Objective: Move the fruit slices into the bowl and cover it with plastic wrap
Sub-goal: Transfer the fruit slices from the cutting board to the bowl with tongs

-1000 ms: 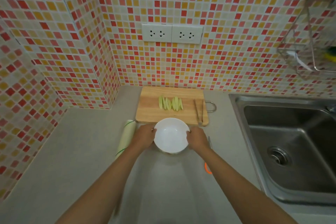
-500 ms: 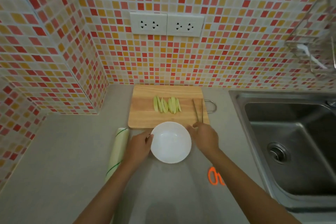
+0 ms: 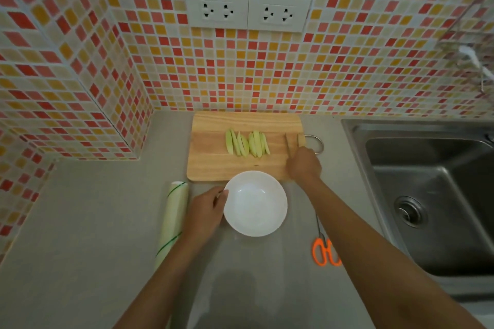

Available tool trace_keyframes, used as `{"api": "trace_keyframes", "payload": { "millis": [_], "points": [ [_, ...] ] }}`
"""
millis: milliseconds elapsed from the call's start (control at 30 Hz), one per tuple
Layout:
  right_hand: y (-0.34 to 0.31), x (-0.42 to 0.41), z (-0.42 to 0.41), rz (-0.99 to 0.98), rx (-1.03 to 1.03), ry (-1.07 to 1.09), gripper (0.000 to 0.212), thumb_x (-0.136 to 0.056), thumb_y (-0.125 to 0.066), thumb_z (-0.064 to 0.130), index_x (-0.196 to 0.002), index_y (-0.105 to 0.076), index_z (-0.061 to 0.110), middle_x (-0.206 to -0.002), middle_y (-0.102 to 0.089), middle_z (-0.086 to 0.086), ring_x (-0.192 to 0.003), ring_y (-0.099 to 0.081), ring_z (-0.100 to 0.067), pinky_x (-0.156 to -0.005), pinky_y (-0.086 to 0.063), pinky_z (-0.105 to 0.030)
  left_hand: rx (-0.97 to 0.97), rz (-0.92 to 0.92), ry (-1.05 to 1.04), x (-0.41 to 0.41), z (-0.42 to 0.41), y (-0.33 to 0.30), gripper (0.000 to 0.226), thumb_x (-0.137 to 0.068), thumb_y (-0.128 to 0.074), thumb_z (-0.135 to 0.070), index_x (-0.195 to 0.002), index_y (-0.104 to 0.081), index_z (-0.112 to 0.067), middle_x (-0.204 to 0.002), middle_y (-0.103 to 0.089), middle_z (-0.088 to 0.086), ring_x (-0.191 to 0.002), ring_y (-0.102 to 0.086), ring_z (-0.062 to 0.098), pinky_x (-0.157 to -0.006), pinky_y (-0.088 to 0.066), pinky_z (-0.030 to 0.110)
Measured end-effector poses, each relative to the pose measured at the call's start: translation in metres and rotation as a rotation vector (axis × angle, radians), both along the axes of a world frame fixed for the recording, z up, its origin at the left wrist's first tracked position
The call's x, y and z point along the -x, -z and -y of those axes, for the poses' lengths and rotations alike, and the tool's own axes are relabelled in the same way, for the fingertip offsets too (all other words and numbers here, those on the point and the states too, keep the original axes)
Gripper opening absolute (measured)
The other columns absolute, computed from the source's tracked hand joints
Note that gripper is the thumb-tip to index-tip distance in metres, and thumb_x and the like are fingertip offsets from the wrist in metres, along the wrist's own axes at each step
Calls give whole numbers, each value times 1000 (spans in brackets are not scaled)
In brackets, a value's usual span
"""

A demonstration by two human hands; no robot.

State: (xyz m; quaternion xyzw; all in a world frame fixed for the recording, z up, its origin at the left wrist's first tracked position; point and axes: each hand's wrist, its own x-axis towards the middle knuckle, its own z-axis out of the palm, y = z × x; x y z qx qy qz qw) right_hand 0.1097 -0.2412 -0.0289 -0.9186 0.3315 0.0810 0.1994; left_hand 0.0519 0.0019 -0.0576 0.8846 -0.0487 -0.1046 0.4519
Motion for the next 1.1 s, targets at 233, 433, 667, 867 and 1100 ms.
{"api": "trace_keyframes", "payload": {
  "millis": [233, 433, 667, 867, 1100],
  "points": [
    [-5, 6, -14, 165, -186, -94, 36, -87, -57, 18, -55, -41, 12, -58, -43, -2, -62, -47, -23, -45, -22, -27, 19, -23, -28, 5, -2, -2, 26, -98, -46, -28, -110, -67, -17, -64, -58, -9, -55, -51, 7, -55, -38, 25],
    [-12, 13, -31, 107, -100, -236, 40, -89, -54, 14, -54, -34, 14, -58, -37, 2, -69, -48, -23, -50, -27, -29, 29, -40, -23, 10, -3, -4, 25, -98, -46, -31, -101, -67, -18, -64, -59, -2, -54, -52, 15, -59, -43, 32],
    [-25, -2, -38, 69, -43, -243, 14, -89, -53, 9, -77, -58, 4, -77, -56, -5, -84, -58, -29, -56, -34, -28, 36, -38, -26, 12, -3, -4, 25, -98, -45, -30, -101, -66, -17, -62, -59, 0, -54, -52, 17, -63, -48, 38],
    [-34, 5, -40, 98, -87, -266, 29, -88, -53, 7, -60, -44, 8, -64, -47, -4, -70, -52, -26, -48, -26, -29, 25, -31, -26, 11, -2, -6, 26, -98, -46, -29, -108, -67, -16, -62, -59, -6, -55, -53, 13, -60, -45, 33],
    [-56, 94, -55, 197, -277, -286, 47, -88, -55, 14, -48, -31, 16, -48, -31, 2, -45, -27, -10, -45, -17, -26, 25, -33, -25, 10, -1, -5, 27, -98, -44, -29, -100, -67, -15, -69, -66, 7, -58, -58, 23, -67, -53, 44]
  ]
}}
